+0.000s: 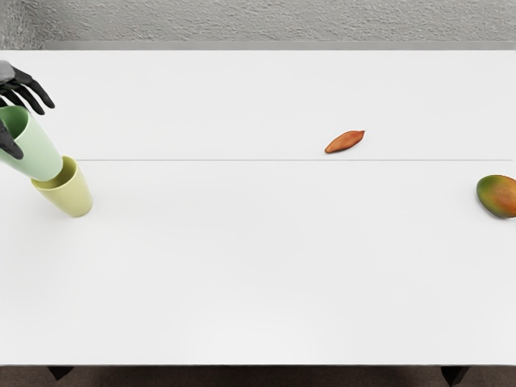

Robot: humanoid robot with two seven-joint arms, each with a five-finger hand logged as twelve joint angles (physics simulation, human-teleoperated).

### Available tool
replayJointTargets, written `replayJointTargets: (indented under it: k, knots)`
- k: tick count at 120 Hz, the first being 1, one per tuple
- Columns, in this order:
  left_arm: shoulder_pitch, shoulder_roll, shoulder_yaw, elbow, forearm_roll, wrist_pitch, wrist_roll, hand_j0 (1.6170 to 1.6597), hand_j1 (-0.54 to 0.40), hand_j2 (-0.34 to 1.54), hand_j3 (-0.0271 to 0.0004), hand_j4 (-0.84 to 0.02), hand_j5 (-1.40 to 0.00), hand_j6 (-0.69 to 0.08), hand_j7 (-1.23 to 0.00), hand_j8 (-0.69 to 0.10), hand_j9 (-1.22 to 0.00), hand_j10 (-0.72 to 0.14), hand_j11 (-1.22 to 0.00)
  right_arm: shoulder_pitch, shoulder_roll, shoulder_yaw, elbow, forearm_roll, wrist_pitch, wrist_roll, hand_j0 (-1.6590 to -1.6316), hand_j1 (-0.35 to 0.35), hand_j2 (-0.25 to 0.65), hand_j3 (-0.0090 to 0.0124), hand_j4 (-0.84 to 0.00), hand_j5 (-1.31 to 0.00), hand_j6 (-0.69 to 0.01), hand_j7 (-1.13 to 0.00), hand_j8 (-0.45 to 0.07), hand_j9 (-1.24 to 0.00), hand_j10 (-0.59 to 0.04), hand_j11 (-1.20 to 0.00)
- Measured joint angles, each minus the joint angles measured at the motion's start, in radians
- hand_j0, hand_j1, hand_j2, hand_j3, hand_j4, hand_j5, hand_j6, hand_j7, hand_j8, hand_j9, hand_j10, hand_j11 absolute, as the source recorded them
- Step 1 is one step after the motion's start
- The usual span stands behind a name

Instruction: Pick up cup and place in cup with left hand

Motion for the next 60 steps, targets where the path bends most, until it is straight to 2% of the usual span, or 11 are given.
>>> replayJointTargets:
  k: [60]
  knots:
    - [0.016,-0.005,-0.004,0.000,0.011,0.014,-0.002,1.6573,-0.113,0.14,0.0000,-0.427,-0.56,-0.428,-0.56,-0.411,-0.56,-0.393,-0.56,0.000,0.000,0.000,0.000,0.000,0.000,0.000,-1.6581,-0.349,0.000,0.0000,0.000,0.00,-0.001,0.00,0.000,0.00,0.000,0.00]
